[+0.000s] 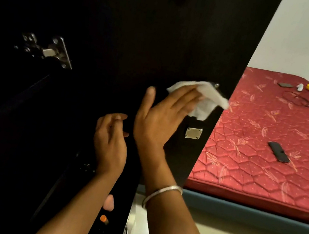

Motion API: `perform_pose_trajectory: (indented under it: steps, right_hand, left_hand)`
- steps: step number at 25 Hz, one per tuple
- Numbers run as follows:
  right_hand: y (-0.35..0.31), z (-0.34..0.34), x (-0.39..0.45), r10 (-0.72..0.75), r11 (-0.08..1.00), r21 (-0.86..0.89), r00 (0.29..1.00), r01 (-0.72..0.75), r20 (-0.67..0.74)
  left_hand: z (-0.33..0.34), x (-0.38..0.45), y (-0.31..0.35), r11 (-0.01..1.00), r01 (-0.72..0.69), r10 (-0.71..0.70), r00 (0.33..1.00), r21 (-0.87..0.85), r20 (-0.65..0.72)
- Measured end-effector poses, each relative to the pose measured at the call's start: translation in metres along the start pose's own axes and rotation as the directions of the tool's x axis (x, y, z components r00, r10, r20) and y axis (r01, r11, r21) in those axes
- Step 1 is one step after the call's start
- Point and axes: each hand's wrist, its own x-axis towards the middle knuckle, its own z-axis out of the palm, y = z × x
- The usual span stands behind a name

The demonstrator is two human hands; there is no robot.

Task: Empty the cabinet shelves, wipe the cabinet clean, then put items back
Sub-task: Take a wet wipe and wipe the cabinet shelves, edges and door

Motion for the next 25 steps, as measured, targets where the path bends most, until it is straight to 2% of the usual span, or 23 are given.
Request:
perform_pose_trajectory:
  steps: [2,3,5,6,7,8,9,11,12,13,14,16,17,18,19,20,21,23,24,25]
  right_hand:
    - [0.015,-0.002,-0.021,-0.241,0.958,-0.111,0.954,0.264,0.180]
    - [0.016,-0.005,-0.001,-0.312,0.935,-0.114,0.932,0.335,0.185]
    - [-0.010,-0.022,0.055,-0.354,0.916,-0.187,0.935,0.354,0.037]
    - [-0.022,-0.029,0.080,-0.387,0.904,-0.225,0.920,0.364,-0.064]
    - [-0.025,-0.034,0.092,-0.445,0.876,-0.253,0.890,0.410,-0.101]
    - [-0.017,-0.036,0.093,-0.520,0.827,-0.282,0.852,0.486,-0.057]
    - [0.004,-0.037,0.081,-0.591,0.756,-0.303,0.804,0.580,0.066]
    - [0.055,-0.049,0.049,-0.670,0.562,-0.340,0.657,0.754,0.346]
    - [0.071,-0.061,0.051,-0.689,0.469,-0.371,0.595,0.801,0.414]
    - [0.074,-0.069,0.066,-0.701,0.443,-0.387,0.581,0.809,0.413]
    - [0.061,-0.074,0.086,-0.707,0.462,-0.428,0.614,0.776,0.350]
    - [-0.002,-0.084,0.136,-0.678,0.599,-0.473,0.724,0.646,0.130]
    - [-0.036,-0.088,0.156,-0.662,0.648,-0.454,0.747,0.612,0.062]
    - [-0.060,-0.087,0.165,-0.663,0.665,-0.417,0.747,0.619,0.053]
    - [-0.071,-0.082,0.162,-0.675,0.654,-0.367,0.729,0.662,0.111]
    - [-0.068,-0.076,0.151,-0.708,0.599,-0.315,0.671,0.736,0.220]
    - [-0.054,-0.071,0.134,-0.734,0.498,-0.263,0.563,0.826,0.379]
    - [-0.008,-0.079,0.104,-0.693,0.244,-0.179,0.300,0.953,0.655]
    - [0.005,-0.088,0.108,-0.688,0.155,-0.148,0.214,0.977,0.694]
    - [0.005,-0.095,0.124,-0.722,0.135,-0.149,0.200,0.980,0.662]
  left_hand:
    - [0.006,0.007,0.011,0.998,-0.053,0.053,0.998,0.037,-0.017]
    - [0.008,0.010,0.016,0.997,-0.073,0.073,0.997,0.035,-0.019]
    - [0.010,0.013,0.028,0.995,-0.101,0.101,0.995,0.025,-0.014]
    - [0.010,0.013,0.034,0.992,-0.116,0.116,0.993,0.041,-0.006]
    - [0.008,0.013,0.038,0.988,-0.137,0.137,0.991,0.070,0.002]
    - [0.006,0.014,0.041,0.976,-0.174,0.175,0.985,0.131,0.003]
    - [0.004,0.015,0.045,0.945,-0.228,0.234,0.972,0.233,0.000]
    - [-0.001,0.023,0.052,0.831,-0.330,0.353,0.935,0.448,0.035]
    - [-0.002,0.029,0.056,0.778,-0.361,0.380,0.922,0.515,0.073]
    - [-0.003,0.034,0.062,0.741,-0.380,0.388,0.915,0.553,0.108]
    - [-0.002,0.038,0.069,0.721,-0.393,0.390,0.911,0.571,0.135]
    - [0.002,0.044,0.085,0.719,-0.407,0.396,0.906,0.563,0.149]
    - [0.006,0.045,0.094,0.731,-0.409,0.403,0.905,0.547,0.138]
    - [0.010,0.047,0.104,0.746,-0.411,0.411,0.903,0.525,0.123]
    - [0.013,0.049,0.113,0.759,-0.420,0.426,0.898,0.497,0.107]
    - [0.015,0.051,0.124,0.768,-0.436,0.451,0.888,0.470,0.088]
    - [0.016,0.054,0.134,0.774,-0.453,0.476,0.877,0.442,0.066]
    - [0.016,0.060,0.150,0.786,-0.466,0.498,0.866,0.406,0.031]
    - [0.015,0.063,0.157,0.789,-0.468,0.503,0.864,0.398,0.018]
    - [0.014,0.065,0.162,0.790,-0.468,0.508,0.861,0.396,0.005]
